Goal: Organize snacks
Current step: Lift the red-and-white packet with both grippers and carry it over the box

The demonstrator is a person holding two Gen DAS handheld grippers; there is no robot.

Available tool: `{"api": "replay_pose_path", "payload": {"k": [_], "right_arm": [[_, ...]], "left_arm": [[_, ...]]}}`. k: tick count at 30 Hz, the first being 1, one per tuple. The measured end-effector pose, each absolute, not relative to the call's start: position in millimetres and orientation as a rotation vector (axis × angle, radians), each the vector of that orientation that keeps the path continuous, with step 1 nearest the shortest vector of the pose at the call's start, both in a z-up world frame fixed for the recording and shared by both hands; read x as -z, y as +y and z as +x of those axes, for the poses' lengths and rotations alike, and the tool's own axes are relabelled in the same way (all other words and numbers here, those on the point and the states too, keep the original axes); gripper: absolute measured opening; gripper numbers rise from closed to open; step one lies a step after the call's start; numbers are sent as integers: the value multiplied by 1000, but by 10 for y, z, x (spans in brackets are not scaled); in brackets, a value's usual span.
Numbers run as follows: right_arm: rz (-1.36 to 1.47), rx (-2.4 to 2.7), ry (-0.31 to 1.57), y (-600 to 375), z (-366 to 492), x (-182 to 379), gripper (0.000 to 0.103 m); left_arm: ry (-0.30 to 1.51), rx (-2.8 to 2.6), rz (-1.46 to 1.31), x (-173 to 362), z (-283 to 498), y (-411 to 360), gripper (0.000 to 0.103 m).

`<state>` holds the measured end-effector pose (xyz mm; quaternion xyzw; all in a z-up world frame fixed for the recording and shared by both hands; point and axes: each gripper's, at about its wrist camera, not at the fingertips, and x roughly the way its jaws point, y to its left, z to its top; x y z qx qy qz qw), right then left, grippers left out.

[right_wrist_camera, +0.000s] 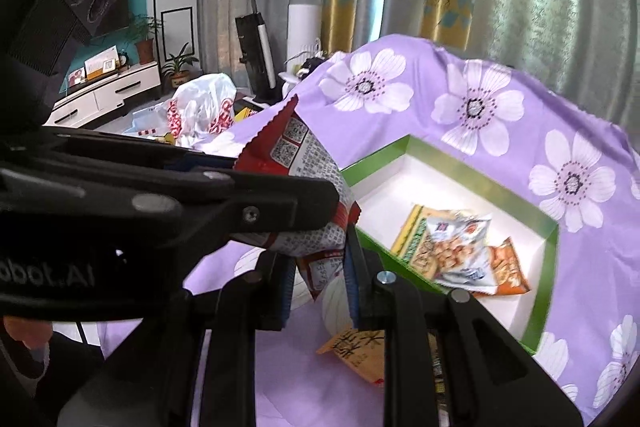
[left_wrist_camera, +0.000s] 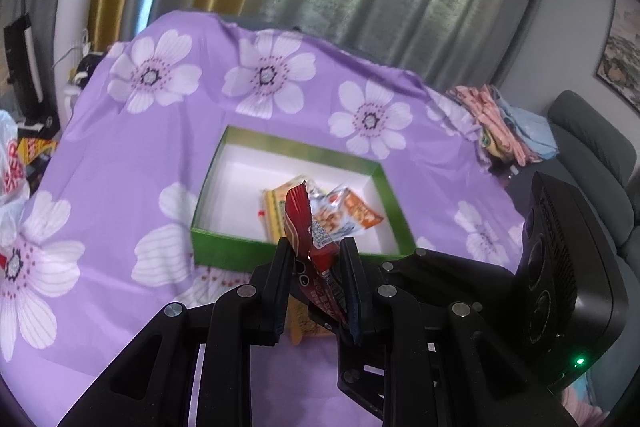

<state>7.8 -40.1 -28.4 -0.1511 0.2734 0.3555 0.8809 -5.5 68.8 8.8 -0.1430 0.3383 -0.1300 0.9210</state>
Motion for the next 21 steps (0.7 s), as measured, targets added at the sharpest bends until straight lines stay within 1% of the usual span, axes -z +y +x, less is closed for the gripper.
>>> {"api": "replay_pose_path", "payload": {"k": [10,21], "right_arm": [[-305,-713,530,-588,166,47,22],[-289,-690,510,-765,328,-77,22]], "left_arm": [[660,298,-273,-304,36,525,23],[654,314,-238,-449,227,317,23]]}}
